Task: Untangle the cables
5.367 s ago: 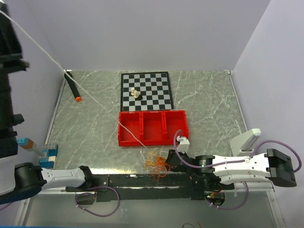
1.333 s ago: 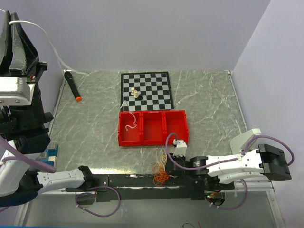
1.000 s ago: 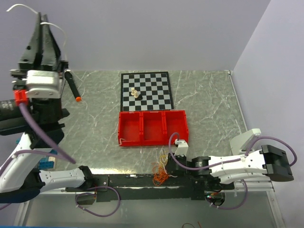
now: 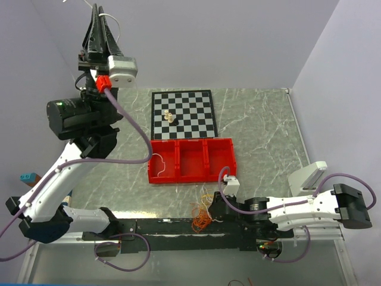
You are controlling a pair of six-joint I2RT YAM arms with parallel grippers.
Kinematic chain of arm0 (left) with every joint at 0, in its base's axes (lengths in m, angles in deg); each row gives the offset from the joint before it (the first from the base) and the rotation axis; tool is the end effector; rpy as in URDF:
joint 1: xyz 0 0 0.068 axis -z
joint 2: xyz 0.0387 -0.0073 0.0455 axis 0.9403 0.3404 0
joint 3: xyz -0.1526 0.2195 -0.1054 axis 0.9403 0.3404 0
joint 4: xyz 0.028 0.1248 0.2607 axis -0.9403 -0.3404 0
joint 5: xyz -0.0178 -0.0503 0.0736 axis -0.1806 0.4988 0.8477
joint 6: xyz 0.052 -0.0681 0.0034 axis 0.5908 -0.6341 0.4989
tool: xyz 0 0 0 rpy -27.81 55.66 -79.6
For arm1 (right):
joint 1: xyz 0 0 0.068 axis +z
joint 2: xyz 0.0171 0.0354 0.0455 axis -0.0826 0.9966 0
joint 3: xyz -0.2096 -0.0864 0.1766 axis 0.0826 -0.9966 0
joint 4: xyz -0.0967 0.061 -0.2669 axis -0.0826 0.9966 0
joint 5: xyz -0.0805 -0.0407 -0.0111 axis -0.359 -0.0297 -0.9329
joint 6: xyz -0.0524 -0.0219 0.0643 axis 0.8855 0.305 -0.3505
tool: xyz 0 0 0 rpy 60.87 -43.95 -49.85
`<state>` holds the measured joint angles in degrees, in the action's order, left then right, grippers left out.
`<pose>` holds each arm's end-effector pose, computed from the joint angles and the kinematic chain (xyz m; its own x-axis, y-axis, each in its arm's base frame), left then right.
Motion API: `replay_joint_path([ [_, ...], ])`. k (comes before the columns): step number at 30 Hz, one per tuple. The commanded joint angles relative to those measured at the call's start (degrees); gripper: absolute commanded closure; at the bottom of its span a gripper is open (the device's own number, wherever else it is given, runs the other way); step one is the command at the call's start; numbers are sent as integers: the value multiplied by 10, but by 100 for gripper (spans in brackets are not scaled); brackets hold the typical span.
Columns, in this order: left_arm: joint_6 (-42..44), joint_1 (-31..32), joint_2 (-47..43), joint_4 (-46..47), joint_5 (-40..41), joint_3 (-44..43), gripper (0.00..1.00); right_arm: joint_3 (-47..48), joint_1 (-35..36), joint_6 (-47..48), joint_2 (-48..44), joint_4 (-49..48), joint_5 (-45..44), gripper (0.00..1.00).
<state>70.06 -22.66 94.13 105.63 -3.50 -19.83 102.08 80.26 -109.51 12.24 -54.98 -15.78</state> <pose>0.1652 -0.1483 0.6841 0.8217 0.3843 -0.4208 -0.2764 0.9145 0.2954 0.0534 0.1866 0.1233 -0.8290 0.0789 -0.5536 -0.1865 0.8943 0.4067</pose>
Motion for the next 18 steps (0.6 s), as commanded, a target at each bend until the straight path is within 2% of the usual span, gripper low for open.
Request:
replay_joint_path([
  [1,-37,-32,3,28,-4,23,86,0,7,-7,-10,-1,-16,58],
  [8,-86,-45,21,37,9,47,86,4,7,-5,0,-6,-18,58],
  [11,-129,-45,30,9,35,38,86,8,7,-6,-1,0,-19,58],
  [16,-224,-45,-5,-102,48,63,85,0,7,-15,-17,10,-23,57],
  [18,-268,-45,-21,-175,50,66,85,-3,7,-13,-24,10,-25,57],
])
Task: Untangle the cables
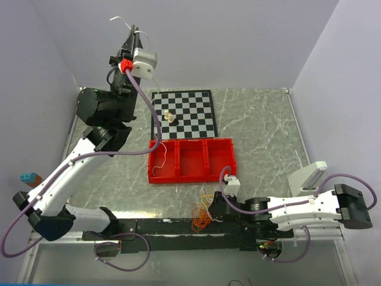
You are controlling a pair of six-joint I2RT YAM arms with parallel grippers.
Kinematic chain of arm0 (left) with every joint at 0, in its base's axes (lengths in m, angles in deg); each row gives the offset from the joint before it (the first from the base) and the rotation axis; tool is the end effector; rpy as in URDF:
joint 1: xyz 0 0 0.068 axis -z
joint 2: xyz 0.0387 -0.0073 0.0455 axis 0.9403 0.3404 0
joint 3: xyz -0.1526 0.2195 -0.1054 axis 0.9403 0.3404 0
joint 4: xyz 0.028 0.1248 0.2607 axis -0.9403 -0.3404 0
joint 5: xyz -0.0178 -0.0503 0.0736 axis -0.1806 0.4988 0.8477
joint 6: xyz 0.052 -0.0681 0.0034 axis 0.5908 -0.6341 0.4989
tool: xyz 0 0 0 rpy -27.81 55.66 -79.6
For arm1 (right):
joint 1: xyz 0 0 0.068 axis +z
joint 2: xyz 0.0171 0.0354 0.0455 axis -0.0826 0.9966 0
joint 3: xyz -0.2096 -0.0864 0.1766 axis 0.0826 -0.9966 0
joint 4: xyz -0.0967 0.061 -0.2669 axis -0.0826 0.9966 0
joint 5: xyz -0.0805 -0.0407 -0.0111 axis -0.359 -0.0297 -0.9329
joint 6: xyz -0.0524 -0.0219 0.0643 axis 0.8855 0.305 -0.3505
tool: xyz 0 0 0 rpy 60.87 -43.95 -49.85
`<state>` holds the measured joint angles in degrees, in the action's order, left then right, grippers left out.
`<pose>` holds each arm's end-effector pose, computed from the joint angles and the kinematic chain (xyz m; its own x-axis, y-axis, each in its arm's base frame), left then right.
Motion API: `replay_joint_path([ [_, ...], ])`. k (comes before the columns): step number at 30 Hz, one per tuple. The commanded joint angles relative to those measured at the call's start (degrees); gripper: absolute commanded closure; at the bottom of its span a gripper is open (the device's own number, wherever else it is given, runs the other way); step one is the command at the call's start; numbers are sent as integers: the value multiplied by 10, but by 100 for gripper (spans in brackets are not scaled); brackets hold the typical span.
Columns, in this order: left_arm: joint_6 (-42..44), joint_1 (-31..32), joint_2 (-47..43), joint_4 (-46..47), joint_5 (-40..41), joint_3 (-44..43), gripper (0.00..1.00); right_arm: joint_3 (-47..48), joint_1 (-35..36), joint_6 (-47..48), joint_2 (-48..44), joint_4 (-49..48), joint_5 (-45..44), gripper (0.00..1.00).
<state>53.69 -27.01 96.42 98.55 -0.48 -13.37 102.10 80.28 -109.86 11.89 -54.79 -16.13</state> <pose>0.2275 -0.1783 0.6278 0.7178 0.2886 -0.6336 -0.0786 0.9378 0.3381 0.0537 0.1861 0.1244 -0.8269 0.0883 -0.5553 -0.1809 0.8932 0.4115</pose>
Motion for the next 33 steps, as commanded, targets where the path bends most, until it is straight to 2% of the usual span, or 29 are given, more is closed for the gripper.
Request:
replay_joint_path([
  [1,-115,-2,-52,-117,25,8,85,-3,8,-11,-22,10,-22,57],
  [8,-178,-1,-100,-225,44,86,87,4,7,-7,-11,10,-23,55],
  [13,-245,-1,-119,-303,17,110,89,5,7,-13,-7,11,-22,55],
  [17,-280,-1,-133,-359,-38,89,91,1,7,-16,-9,11,-21,54],
  [24,-294,1,-174,-448,-214,53,97,6,7,-14,6,3,-18,54],
  [29,-301,6,-178,-521,-249,42,97,10,8,-10,15,-1,-16,53],
  [33,-312,8,-187,-567,-275,51,94,7,7,-15,12,2,-16,53],
])
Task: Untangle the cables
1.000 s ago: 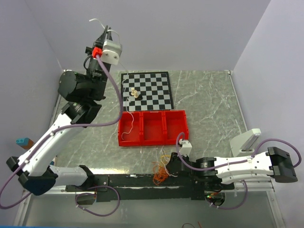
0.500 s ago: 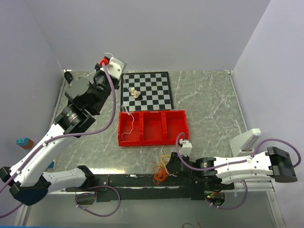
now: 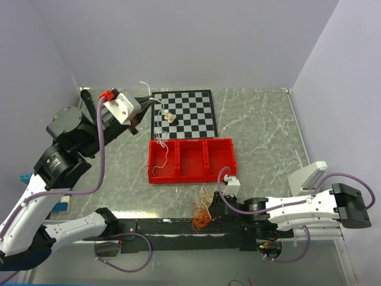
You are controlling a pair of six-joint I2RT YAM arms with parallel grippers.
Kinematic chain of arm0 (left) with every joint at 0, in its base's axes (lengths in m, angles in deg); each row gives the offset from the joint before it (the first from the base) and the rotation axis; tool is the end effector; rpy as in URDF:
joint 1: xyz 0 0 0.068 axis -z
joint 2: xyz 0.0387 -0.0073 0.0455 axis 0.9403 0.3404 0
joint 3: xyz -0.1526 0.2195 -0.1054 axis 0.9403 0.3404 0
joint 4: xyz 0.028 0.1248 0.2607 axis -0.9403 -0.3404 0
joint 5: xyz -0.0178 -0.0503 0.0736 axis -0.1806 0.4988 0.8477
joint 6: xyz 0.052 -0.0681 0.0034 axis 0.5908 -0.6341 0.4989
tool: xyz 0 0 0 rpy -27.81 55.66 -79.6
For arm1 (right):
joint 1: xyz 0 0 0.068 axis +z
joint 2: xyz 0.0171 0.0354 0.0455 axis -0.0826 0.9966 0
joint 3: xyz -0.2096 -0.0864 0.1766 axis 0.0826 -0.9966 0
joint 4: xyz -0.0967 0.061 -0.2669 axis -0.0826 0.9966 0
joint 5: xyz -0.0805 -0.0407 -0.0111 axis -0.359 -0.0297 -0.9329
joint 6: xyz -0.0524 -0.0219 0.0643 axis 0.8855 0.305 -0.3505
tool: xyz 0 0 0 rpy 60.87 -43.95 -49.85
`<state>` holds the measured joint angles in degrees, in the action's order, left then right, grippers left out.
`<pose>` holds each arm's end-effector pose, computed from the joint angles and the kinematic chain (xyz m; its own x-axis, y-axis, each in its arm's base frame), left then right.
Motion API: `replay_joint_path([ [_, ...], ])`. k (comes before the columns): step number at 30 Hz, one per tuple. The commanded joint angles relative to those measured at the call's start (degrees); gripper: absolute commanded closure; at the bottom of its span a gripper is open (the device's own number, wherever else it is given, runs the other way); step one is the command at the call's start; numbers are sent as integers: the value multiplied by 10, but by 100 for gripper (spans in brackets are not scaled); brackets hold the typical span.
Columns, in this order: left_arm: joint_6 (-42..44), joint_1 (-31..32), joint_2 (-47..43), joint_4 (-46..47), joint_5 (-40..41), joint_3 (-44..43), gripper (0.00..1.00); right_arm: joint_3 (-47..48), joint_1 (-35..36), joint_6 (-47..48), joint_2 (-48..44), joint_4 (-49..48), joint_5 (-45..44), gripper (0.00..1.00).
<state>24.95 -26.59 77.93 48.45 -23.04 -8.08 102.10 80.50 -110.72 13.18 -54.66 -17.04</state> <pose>0.1549 -0.1527 0.5627 0.3663 0.1066 -0.9244 0.6422 0.6900 0.3340 0.0540 0.1859 0.1209 -0.8229 0.0914 -0.5608 -0.1687 0.9032 0.3948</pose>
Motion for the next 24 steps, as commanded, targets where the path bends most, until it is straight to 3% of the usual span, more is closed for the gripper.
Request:
replay_joint_path([
  [1,-32,3,-5,-73,-50,3,93,6,5,-9,-3,0,-6,53],
  [8,-78,7,-26,-134,-124,39,95,-6,6,-15,-13,-2,-2,53],
  [13,-99,11,-18,-163,-209,20,96,-3,6,-12,-4,-3,-1,53],
  [20,-92,13,-16,-138,-194,30,97,-3,6,-13,3,-9,1,53],
  [24,-90,14,-14,-74,-117,60,99,-3,6,-12,4,-9,-1,52],
])
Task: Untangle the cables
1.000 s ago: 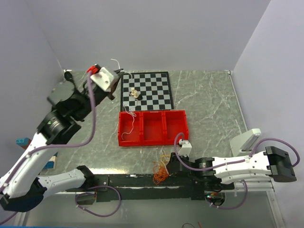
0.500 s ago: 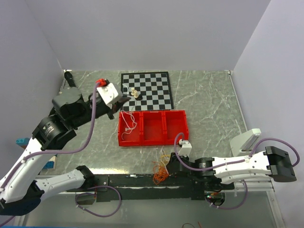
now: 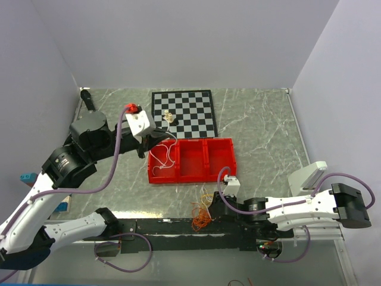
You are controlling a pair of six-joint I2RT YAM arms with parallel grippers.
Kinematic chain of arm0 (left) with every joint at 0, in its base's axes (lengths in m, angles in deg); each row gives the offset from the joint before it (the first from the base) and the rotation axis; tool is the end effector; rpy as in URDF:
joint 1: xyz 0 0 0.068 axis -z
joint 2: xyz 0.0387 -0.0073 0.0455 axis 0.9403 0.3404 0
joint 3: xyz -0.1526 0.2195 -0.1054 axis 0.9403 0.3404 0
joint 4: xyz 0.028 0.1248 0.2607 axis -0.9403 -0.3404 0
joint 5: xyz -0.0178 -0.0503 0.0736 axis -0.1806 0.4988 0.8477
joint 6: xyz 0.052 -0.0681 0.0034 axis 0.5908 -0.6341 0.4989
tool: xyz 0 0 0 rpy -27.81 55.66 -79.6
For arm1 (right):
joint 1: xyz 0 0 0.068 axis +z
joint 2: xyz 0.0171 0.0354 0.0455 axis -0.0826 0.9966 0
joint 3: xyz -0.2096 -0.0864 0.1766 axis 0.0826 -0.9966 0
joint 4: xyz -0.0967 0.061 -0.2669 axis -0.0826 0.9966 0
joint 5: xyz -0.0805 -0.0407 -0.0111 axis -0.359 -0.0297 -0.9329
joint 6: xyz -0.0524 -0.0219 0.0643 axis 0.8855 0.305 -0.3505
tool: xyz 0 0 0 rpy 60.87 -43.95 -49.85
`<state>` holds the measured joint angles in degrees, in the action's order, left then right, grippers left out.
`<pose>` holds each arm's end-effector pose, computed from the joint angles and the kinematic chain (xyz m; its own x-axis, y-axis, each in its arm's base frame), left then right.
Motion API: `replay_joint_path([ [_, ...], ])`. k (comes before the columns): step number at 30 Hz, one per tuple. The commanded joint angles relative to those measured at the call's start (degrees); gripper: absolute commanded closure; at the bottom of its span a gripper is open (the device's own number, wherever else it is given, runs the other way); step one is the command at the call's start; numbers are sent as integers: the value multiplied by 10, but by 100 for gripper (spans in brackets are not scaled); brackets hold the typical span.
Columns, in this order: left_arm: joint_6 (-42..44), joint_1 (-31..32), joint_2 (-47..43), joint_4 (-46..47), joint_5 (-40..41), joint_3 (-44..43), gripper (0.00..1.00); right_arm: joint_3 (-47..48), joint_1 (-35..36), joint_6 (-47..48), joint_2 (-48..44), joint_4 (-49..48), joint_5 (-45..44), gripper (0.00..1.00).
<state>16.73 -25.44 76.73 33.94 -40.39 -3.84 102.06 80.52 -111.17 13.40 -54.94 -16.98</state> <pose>0.1375 -0.1730 0.5031 0.0896 0.1638 -0.9824 0.9056 0.3972 0.1488 0.0539 0.1864 0.1203 -0.8248 0.0980 -0.5569 -0.1627 0.9021 0.3997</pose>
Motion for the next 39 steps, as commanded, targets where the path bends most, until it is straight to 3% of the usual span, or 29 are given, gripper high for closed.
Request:
replay_joint_path([
  [1,-9,3,0,91,89,33,99,-2,6,-6,3,-6,-2,52],
  [6,17,-3,70,153,283,63,99,0,6,-11,13,-7,-3,52],
  [11,38,-53,103,189,298,99,99,-5,6,-16,5,-1,-3,52],
  [19,75,-77,114,307,404,175,99,-16,6,-23,-26,10,-7,52],
  [24,83,-112,113,324,429,191,99,-18,6,-24,-30,12,-7,52],
  [35,108,-122,115,369,445,269,99,-6,6,-13,-20,7,-6,51],
  [39,84,-121,136,310,408,248,99,-1,6,-16,-16,14,-7,51],
])
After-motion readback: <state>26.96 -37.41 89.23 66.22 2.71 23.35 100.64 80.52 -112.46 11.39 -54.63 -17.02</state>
